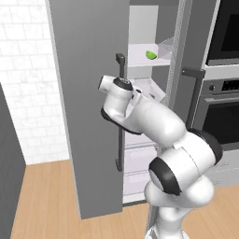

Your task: Grab a lemon wedge from the fridge and one ice cube from the ice bowl, and put them in the glass of lemonade.

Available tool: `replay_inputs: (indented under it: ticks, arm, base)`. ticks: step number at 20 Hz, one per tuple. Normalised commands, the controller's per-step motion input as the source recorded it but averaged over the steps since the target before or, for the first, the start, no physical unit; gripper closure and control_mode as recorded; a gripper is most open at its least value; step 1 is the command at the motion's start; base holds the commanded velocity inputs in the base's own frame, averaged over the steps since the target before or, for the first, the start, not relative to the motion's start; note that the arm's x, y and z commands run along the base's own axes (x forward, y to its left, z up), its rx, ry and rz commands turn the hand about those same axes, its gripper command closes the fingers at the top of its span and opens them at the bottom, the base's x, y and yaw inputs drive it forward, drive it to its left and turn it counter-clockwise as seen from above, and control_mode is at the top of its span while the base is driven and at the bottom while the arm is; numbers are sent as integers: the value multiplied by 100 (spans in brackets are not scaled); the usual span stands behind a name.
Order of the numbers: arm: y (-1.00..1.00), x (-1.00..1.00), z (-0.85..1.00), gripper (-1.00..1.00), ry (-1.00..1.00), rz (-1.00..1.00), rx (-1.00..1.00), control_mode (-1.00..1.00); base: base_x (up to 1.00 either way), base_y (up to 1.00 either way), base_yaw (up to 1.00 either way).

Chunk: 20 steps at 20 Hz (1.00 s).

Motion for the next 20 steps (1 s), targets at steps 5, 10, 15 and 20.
replay_inputs:
  ticks: [5, 10, 15, 20]
  arm:
    - [-20, 16, 0, -100, 0, -9, 0, -100]
    - [-13, 53, -2, -100, 0, -4, -1, -100]
    - [-22, 20, 0, -100, 0, -7, 0, -100]
    - [-34, -8, 0, -100, 0, -13, 0, -100]
  base:
    - [0, 0, 0]
    - [0, 0, 0]
    - [0, 0, 0]
    - [0, 0, 0]
